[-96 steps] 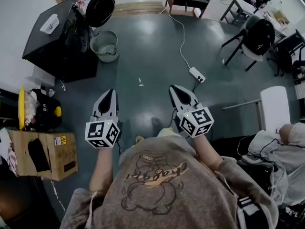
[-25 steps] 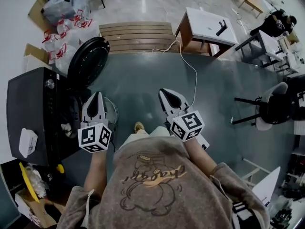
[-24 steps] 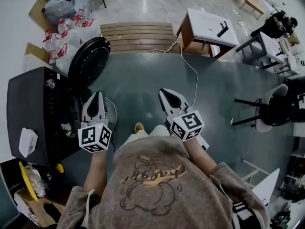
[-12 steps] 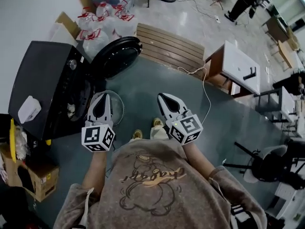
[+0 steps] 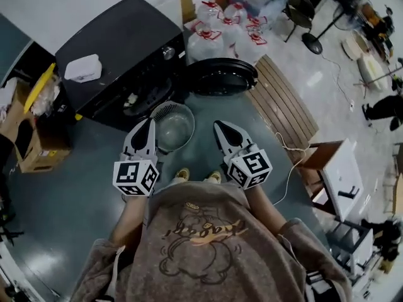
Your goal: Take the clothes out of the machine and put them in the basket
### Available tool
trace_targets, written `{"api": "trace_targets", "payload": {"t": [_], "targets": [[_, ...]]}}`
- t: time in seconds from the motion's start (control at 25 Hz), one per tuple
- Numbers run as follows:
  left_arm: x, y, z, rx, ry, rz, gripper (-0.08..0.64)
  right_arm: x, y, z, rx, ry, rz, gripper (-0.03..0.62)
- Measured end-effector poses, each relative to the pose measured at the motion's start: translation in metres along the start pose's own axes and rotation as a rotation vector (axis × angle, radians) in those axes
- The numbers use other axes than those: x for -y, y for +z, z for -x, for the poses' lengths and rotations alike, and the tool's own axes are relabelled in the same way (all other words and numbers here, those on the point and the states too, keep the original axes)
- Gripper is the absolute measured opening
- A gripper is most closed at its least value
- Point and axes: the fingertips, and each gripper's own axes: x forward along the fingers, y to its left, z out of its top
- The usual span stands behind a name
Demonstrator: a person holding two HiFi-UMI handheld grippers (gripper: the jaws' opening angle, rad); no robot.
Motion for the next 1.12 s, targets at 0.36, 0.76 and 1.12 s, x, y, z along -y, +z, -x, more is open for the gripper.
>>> {"api": "trace_targets", "payload": {"t": [0.36,0.76,1.12], "targets": [[-0.068,0.009,0.056,0.059,0.241,0.000,0.005,-0.064,-0.011,-0.092,-0.101,0.328,0.069,-0.003],[-0.134,-0.030,0.039,0.077,0.264,0.083,0.005,-0.093,-0.053,-0.173,-0.178,0.424,0.134,-0.002],[-0.210,-0.155,-0.026,0.086,0.273,0.137,0.005,-0.054,-0.174,-0.263,-0.172,0.432,0.138,-0.002]]}}
